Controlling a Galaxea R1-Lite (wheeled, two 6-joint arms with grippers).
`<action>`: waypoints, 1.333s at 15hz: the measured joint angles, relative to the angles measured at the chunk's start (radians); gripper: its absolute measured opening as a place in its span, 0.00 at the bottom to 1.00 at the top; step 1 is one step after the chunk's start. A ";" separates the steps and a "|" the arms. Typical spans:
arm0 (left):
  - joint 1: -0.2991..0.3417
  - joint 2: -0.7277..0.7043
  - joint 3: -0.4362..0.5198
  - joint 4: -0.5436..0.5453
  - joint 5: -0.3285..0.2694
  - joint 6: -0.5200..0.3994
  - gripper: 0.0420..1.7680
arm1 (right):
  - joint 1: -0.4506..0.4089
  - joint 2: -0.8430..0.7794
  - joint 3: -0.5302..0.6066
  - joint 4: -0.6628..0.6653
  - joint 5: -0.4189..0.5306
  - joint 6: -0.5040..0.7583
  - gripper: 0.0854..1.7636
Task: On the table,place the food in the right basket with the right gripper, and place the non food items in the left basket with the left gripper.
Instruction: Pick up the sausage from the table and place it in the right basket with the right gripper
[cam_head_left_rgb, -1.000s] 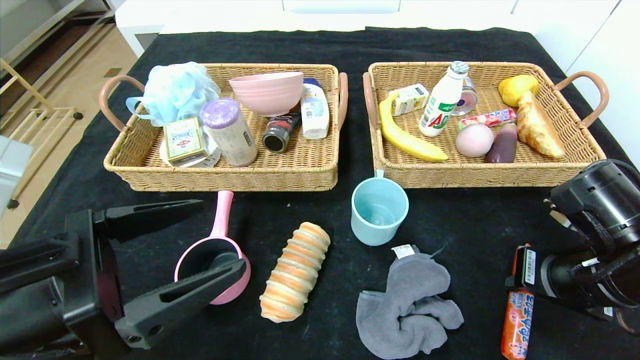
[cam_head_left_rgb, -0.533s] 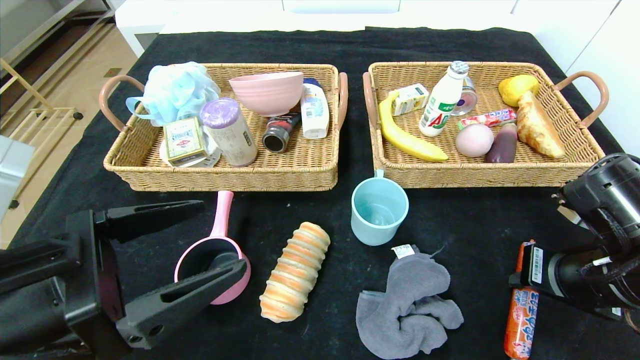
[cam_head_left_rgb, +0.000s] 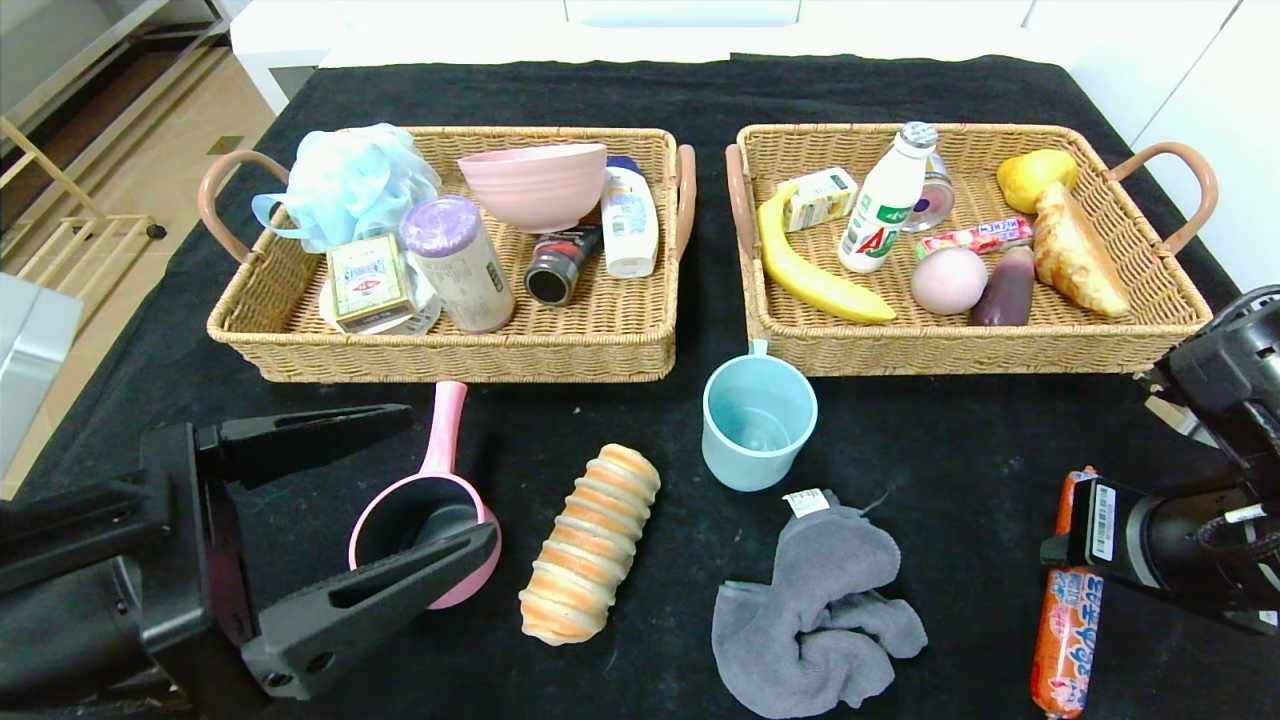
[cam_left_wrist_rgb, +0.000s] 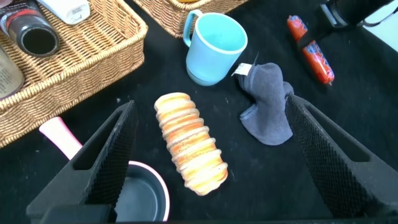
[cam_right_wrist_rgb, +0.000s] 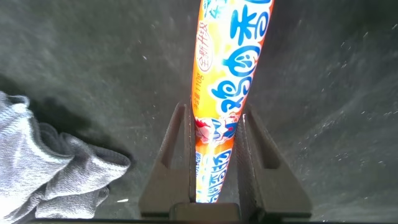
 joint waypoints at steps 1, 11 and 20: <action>0.000 0.001 0.000 -0.001 0.000 0.000 0.97 | 0.000 -0.002 -0.010 0.002 -0.009 -0.012 0.22; 0.000 -0.003 0.000 -0.004 0.000 0.004 0.97 | -0.038 0.053 -0.371 0.057 -0.010 -0.087 0.22; 0.000 -0.007 0.000 -0.003 0.000 0.011 0.97 | -0.143 0.215 -0.697 0.054 -0.010 -0.158 0.22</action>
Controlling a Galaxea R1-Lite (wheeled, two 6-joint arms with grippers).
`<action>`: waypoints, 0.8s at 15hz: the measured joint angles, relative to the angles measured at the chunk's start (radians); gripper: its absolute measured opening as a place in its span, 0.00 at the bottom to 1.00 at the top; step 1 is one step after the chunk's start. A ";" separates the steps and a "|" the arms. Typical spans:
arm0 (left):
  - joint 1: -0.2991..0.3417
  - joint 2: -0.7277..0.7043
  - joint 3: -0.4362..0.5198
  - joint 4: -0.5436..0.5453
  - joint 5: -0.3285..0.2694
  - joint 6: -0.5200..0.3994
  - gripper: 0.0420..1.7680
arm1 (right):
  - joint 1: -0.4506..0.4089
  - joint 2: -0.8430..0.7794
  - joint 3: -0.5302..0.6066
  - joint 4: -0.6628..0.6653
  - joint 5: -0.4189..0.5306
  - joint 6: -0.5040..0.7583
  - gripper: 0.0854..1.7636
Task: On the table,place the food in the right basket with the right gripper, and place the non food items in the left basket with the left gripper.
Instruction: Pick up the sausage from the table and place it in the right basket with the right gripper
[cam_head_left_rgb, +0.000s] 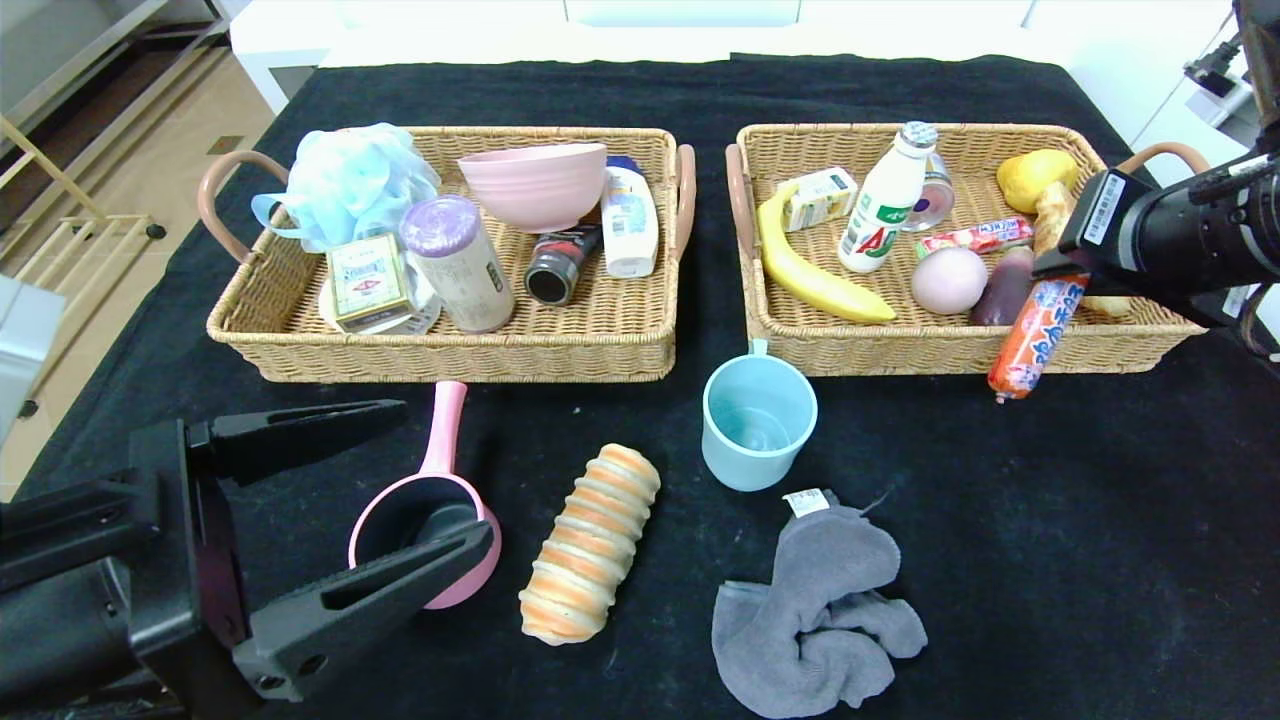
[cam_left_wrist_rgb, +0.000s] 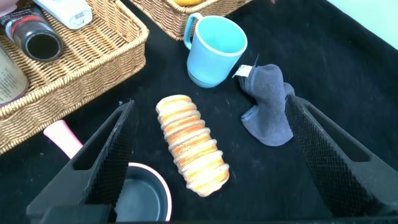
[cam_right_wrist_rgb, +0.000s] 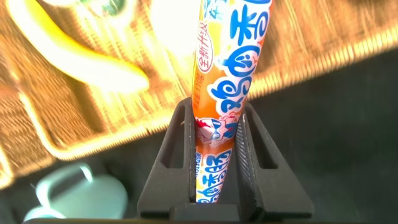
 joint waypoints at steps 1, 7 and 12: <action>0.000 -0.001 0.000 0.000 0.000 0.000 0.97 | -0.005 0.014 -0.025 -0.006 -0.001 0.000 0.22; 0.001 -0.003 0.000 -0.002 0.000 0.000 0.97 | -0.019 0.113 -0.167 -0.109 0.000 -0.001 0.22; 0.001 -0.003 0.000 -0.003 0.001 0.000 0.97 | -0.024 0.173 -0.187 -0.243 0.012 -0.001 0.22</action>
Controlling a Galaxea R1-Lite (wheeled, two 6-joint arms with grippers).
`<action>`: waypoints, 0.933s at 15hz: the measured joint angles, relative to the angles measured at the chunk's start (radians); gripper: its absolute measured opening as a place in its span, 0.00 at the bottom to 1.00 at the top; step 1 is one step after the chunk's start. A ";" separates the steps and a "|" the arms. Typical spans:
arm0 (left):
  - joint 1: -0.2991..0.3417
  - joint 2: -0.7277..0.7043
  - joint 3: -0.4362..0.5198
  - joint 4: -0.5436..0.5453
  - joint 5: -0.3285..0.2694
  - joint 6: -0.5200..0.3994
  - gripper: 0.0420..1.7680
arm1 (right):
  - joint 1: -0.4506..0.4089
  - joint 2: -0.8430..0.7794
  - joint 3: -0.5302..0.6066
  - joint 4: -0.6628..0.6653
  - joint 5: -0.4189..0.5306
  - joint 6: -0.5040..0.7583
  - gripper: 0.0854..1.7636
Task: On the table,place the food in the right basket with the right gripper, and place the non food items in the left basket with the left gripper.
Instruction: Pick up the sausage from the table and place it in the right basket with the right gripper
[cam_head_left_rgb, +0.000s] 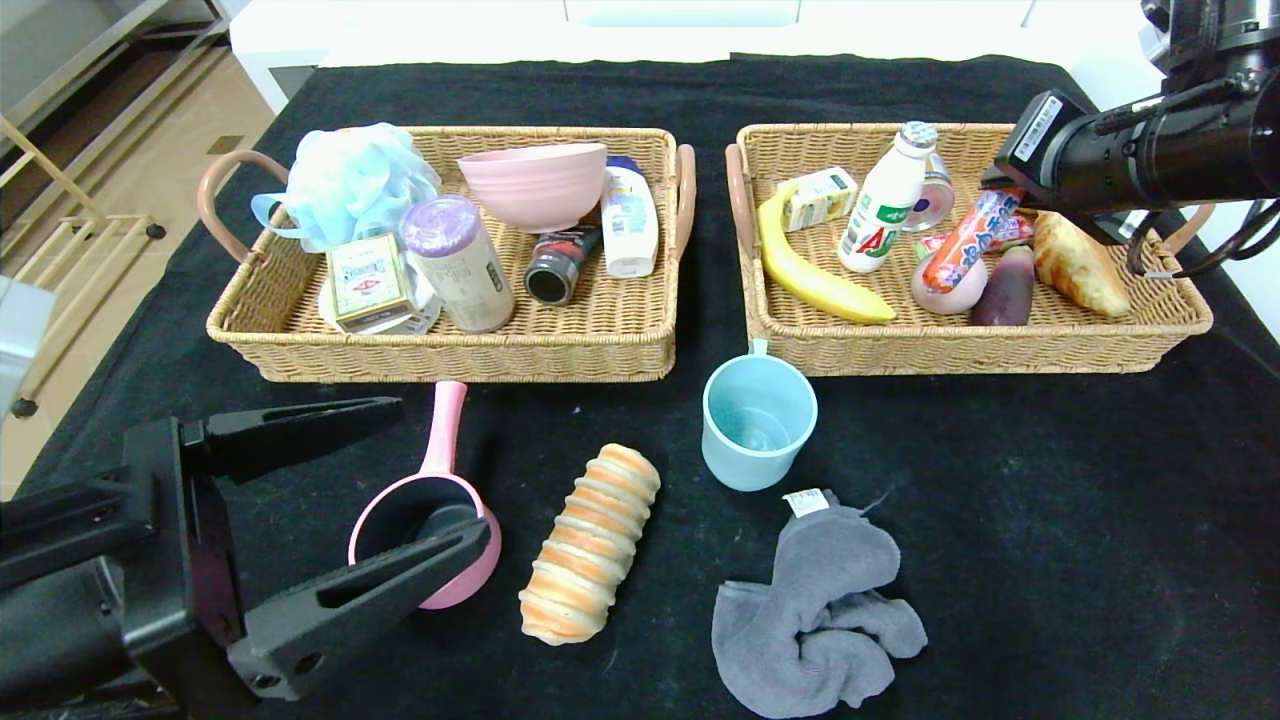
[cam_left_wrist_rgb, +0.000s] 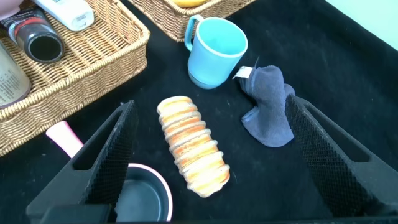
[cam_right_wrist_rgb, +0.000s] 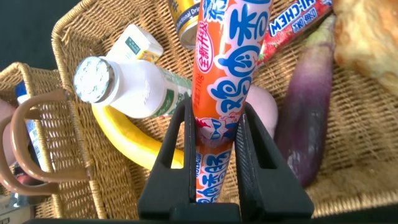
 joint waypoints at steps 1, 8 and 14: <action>0.000 0.000 -0.001 0.000 0.000 0.001 0.97 | -0.005 0.008 -0.001 -0.033 0.002 0.000 0.22; 0.006 -0.002 -0.002 0.000 0.000 0.006 0.97 | -0.008 0.037 0.001 -0.120 0.003 -0.009 0.25; 0.006 -0.005 -0.001 0.000 0.001 0.006 0.97 | -0.001 0.037 0.005 -0.112 0.004 -0.013 0.64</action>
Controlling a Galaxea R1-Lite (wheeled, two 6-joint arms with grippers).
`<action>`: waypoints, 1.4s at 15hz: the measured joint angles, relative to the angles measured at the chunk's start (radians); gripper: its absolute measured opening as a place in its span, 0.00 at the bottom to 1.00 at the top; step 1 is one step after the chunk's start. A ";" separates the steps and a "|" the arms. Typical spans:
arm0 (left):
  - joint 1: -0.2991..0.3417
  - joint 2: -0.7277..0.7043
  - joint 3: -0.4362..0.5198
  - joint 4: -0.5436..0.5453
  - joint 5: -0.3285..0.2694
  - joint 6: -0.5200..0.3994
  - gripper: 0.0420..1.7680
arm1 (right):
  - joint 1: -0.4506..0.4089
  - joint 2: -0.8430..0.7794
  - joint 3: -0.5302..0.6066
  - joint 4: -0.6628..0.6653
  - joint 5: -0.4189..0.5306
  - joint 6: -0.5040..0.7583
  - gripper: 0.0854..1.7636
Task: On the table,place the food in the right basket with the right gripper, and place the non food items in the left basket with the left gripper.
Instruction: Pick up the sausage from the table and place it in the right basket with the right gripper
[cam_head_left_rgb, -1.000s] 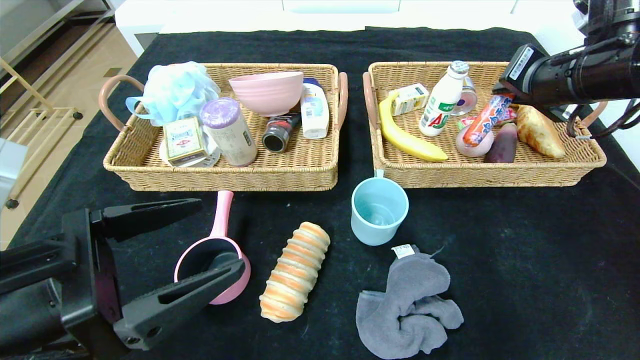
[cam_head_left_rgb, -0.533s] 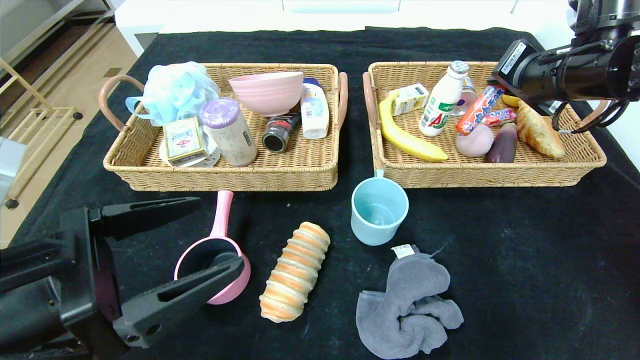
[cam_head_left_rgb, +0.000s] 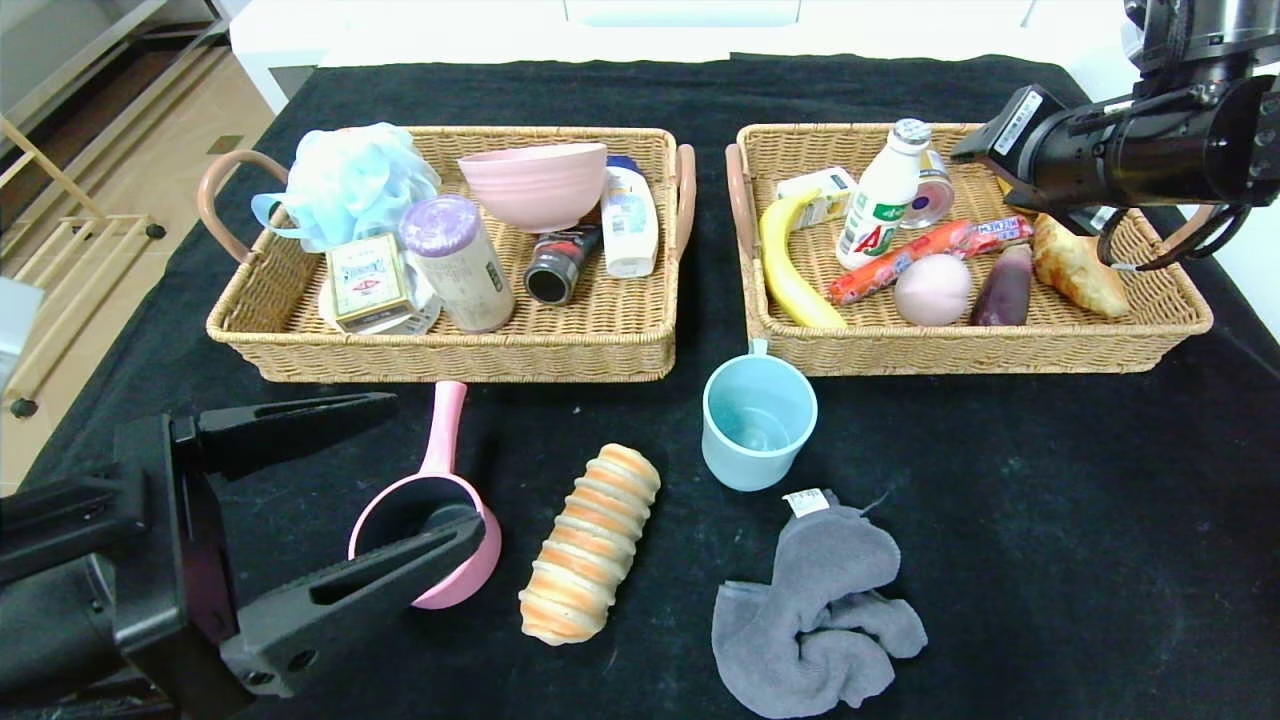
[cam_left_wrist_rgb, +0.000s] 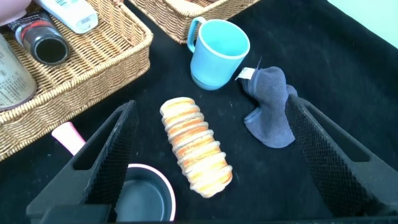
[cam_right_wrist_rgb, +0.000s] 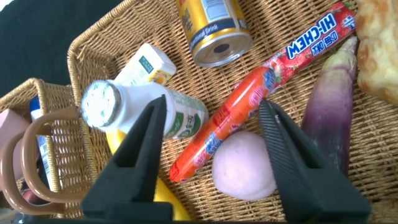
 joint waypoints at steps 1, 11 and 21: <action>0.000 0.000 0.000 0.000 0.000 0.000 0.97 | 0.001 -0.002 0.002 0.001 0.001 -0.012 0.68; 0.004 0.000 0.000 0.000 0.006 0.001 0.97 | 0.041 -0.184 0.365 -0.114 0.182 -0.330 0.88; 0.010 0.004 -0.002 0.016 0.019 0.011 0.97 | 0.093 -0.526 1.040 -0.496 0.604 -0.669 0.94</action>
